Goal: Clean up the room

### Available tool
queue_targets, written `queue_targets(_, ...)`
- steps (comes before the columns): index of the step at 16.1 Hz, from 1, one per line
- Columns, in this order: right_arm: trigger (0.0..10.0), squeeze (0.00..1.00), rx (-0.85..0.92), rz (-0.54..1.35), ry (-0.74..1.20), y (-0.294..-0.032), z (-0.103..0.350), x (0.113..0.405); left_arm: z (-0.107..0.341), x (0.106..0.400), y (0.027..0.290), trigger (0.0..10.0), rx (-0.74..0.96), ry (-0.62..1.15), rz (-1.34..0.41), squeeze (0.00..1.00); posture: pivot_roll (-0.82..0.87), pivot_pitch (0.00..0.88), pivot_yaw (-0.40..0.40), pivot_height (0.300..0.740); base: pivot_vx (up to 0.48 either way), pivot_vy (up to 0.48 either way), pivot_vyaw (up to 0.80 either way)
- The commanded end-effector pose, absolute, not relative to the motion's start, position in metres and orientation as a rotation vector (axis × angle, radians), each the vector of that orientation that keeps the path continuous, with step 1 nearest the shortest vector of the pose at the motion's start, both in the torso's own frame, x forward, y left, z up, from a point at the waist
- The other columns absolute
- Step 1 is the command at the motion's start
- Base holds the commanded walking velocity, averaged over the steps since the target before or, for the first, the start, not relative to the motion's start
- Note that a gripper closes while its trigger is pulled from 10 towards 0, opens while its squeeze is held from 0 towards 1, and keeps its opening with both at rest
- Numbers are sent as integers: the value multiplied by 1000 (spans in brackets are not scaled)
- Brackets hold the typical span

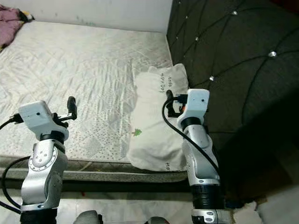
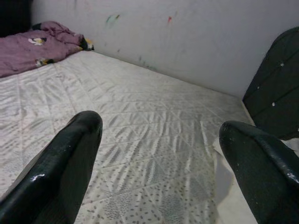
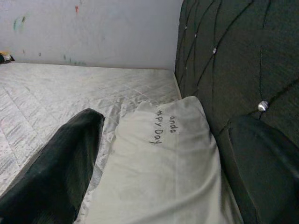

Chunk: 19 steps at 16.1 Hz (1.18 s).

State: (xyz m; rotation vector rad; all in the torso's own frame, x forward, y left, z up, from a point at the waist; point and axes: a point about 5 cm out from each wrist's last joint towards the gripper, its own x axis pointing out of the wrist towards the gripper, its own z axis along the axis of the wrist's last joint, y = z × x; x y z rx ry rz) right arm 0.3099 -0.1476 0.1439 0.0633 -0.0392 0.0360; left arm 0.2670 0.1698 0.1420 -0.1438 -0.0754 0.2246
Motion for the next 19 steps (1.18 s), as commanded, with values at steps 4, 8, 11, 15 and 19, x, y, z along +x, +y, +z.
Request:
queue_targets(4, 10000, 0, 73, 52, -40, -146, 145, 310, 142, 268, 170, 10000, -146, -72, 221, 0, 57, 0, -81, 740, 0, 439, 0)
queue_targets(8, 10000, 0, 72, 56, -33, -146, 144, 310, 142, 269, 169, 10000, -144, -73, 219, 0, 57, 0, -83, 740, 0, 441, 0)
queue_targets(11, 10000, 0, 72, 57, -33, -146, 144, 310, 142, 269, 170, 10000, -144, -73, 219, 0, 57, 0, -83, 740, 0, 441, 0)
queue_targets(15, 10000, 0, 68, 70, -20, -144, 141, 310, 144, 269, 169, 10000, -139, -93, 200, 0, 54, 0, -83, 740, 0, 360, 0)
queue_targets(19, 10000, 0, 66, 77, -12, -144, 139, 309, 145, 268, 165, 10000, -171, -98, 148, 0, 53, 0, -82, 740, 0, 0, 0)
